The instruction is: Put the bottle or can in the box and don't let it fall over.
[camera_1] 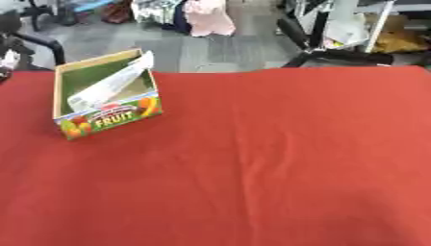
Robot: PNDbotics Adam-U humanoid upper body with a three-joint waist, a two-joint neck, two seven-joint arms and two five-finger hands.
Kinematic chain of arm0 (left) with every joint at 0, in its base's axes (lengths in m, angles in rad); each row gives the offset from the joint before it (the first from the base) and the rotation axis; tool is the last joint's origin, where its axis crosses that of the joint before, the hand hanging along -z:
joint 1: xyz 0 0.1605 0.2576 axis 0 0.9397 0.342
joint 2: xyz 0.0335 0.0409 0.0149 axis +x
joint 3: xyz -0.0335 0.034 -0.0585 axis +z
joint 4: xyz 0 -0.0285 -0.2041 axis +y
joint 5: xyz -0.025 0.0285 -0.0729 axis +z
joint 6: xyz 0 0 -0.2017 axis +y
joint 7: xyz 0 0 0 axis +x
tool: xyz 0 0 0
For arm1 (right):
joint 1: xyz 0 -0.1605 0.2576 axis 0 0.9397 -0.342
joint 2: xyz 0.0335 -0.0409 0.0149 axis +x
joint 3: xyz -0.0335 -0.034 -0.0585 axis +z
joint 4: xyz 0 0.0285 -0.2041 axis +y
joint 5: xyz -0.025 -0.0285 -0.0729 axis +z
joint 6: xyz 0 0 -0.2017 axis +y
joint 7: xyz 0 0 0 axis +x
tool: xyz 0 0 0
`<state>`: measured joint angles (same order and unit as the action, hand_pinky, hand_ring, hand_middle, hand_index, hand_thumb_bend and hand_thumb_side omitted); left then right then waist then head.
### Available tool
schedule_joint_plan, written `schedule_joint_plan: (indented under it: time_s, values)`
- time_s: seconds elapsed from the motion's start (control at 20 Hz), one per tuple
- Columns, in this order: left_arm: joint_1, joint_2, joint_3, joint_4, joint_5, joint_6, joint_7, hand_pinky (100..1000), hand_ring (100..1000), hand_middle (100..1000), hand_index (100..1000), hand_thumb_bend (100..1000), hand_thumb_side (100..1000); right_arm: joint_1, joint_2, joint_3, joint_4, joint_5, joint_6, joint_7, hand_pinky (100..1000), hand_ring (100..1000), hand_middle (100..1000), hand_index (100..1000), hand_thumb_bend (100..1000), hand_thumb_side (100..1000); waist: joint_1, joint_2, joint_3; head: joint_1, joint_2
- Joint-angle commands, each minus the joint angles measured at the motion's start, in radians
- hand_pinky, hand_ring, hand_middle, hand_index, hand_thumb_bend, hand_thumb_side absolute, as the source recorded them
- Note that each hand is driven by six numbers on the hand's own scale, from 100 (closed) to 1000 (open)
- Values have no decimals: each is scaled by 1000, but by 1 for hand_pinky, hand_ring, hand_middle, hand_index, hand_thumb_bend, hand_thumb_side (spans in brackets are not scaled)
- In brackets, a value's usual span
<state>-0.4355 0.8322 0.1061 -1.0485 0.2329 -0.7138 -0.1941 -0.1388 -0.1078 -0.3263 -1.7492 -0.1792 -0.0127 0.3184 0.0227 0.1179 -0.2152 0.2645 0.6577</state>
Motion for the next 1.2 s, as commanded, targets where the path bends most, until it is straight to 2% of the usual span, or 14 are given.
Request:
schedule_joint_plan:
  time_s: [0.05, 0.1, 0.15, 0.25, 0.35, 0.45, 0.6, 0.8, 1.0, 1.05, 1.2]
  values:
    - [76, -20, 28, -133, 73, -46, -55, 679, 1000, 1000, 941, 100, 616, -4, -27, -12, -13, 5, -9, -8, 796, 1000, 1000, 865, 100, 747, -1, -14, 7, -17, -1]
    - [167, -44, 44, -265, 132, -21, -74, 678, 1000, 1000, 941, 100, 619, -3, -28, -13, -14, 5, -11, -9, 796, 1000, 1000, 865, 100, 745, -1, -14, 8, -18, 1]
    - [245, -72, 67, -401, 185, 36, -92, 675, 1000, 1000, 940, 100, 625, -1, -29, -14, -15, 5, -13, -9, 797, 1000, 1000, 865, 100, 747, -1, -14, 10, -17, 3]
    - [349, -132, 117, -609, 247, 168, -114, 673, 1000, 1000, 941, 100, 629, 3, -30, -18, -14, 7, -16, -13, 796, 1000, 1000, 865, 100, 748, -2, -15, 18, -18, 7]
    - [413, -198, 155, -731, 254, 278, -119, 669, 1000, 1000, 943, 100, 651, 5, -31, -21, -14, 6, -18, -16, 797, 1000, 1000, 865, 100, 747, -3, -15, 25, -19, 8]
    - [448, -258, 180, -807, 234, 347, -110, 669, 1000, 1000, 944, 100, 653, 6, -31, -23, -15, 5, -19, -18, 797, 1000, 1000, 866, 100, 744, -5, -17, 32, -24, 9]
    - [469, -350, 198, -863, 186, 410, -95, 667, 1000, 1000, 947, 100, 685, 12, -31, -24, -14, 5, -21, -20, 797, 1000, 1000, 866, 100, 745, -7, -22, 44, -32, 13]
    - [474, -454, 225, -862, 127, 515, -66, 662, 1000, 1000, 950, 100, 782, 21, -31, -22, -12, 8, -22, -15, 797, 1000, 1000, 866, 100, 749, -8, -27, 57, -34, 16]
    - [456, -517, 247, -840, 65, 622, -44, 658, 1000, 1000, 954, 100, 873, 24, -30, -24, -13, 9, -26, -11, 798, 1000, 1000, 866, 100, 743, -10, -27, 62, -35, 15]
    - [451, -526, 251, -840, 55, 640, -39, 658, 1000, 1000, 954, 100, 873, 24, -29, -24, -12, 10, -27, -11, 798, 1000, 1000, 866, 100, 743, -10, -27, 62, -34, 14]
    - [438, -556, 259, -828, 23, 699, -34, 656, 1000, 1000, 956, 125, 947, 25, -29, -27, -15, 8, -32, -9, 798, 1000, 1000, 867, 100, 726, -12, -30, 63, -31, 14]
